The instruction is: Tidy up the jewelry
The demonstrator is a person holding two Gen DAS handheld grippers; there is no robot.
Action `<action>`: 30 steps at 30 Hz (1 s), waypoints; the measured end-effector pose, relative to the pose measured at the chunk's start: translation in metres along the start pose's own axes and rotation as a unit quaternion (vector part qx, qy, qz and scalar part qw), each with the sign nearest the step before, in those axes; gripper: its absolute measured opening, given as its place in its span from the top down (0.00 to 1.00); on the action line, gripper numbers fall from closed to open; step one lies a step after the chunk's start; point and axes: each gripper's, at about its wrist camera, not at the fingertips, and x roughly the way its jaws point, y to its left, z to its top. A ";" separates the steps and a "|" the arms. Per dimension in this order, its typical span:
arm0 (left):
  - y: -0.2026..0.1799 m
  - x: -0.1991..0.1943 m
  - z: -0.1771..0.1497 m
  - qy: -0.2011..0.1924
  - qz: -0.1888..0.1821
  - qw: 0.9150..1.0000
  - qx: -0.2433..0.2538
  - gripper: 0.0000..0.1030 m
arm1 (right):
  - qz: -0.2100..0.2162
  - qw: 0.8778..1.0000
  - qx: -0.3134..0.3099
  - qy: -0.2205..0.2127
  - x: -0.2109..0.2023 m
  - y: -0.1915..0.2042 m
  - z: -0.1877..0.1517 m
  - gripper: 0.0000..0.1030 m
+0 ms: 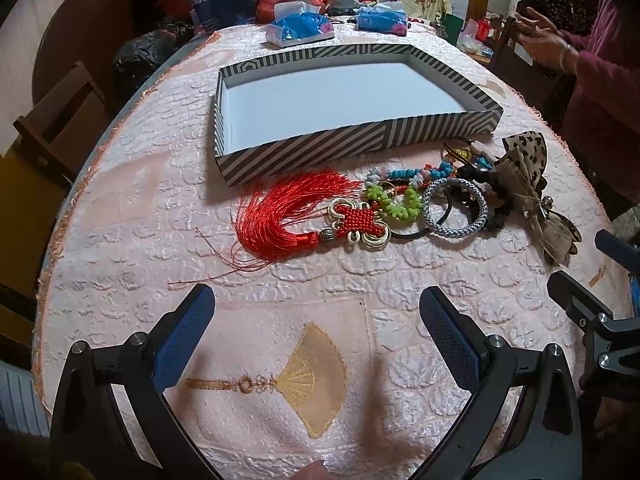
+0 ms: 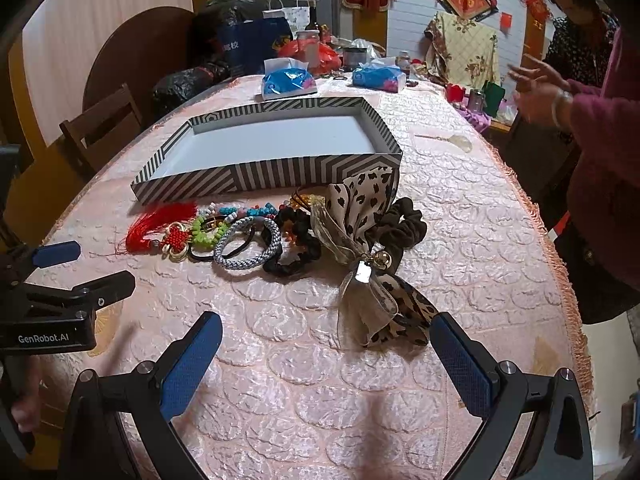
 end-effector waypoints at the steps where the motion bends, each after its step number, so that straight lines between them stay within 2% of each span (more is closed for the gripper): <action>1: 0.001 0.001 0.000 0.000 0.000 1.000 -0.001 0.00 | 0.000 1.000 -0.001 0.001 0.001 0.001 0.000 0.00; 7: 0.003 0.002 0.000 -0.002 0.008 1.000 -0.001 0.00 | -0.006 1.000 -0.007 0.012 0.006 0.002 0.001 0.00; 10: 0.002 0.002 0.001 -0.016 0.035 0.999 0.007 0.00 | -0.008 1.000 -0.009 0.015 0.007 0.002 0.002 0.00; 12: 0.002 0.003 0.001 -0.016 0.034 0.999 0.010 0.00 | -0.010 1.000 -0.009 0.017 0.008 0.002 0.003 0.00; 16: 0.008 0.007 0.000 -0.008 0.011 1.000 -0.002 0.00 | -0.013 1.000 -0.005 0.023 0.010 0.000 0.004 0.00; 22: 0.010 0.009 -0.001 -0.007 -0.006 1.000 -0.001 0.00 | -0.020 0.999 0.003 0.035 0.012 -0.008 0.004 0.00; 27: 0.031 0.017 0.001 -0.002 -0.029 1.000 -0.012 0.00 | -0.016 0.999 0.043 0.024 0.004 -0.026 0.002 0.00; 30: 0.046 0.019 0.000 -0.010 -0.038 0.999 -0.021 0.00 | -0.012 0.999 0.047 0.022 0.003 -0.026 0.004 0.00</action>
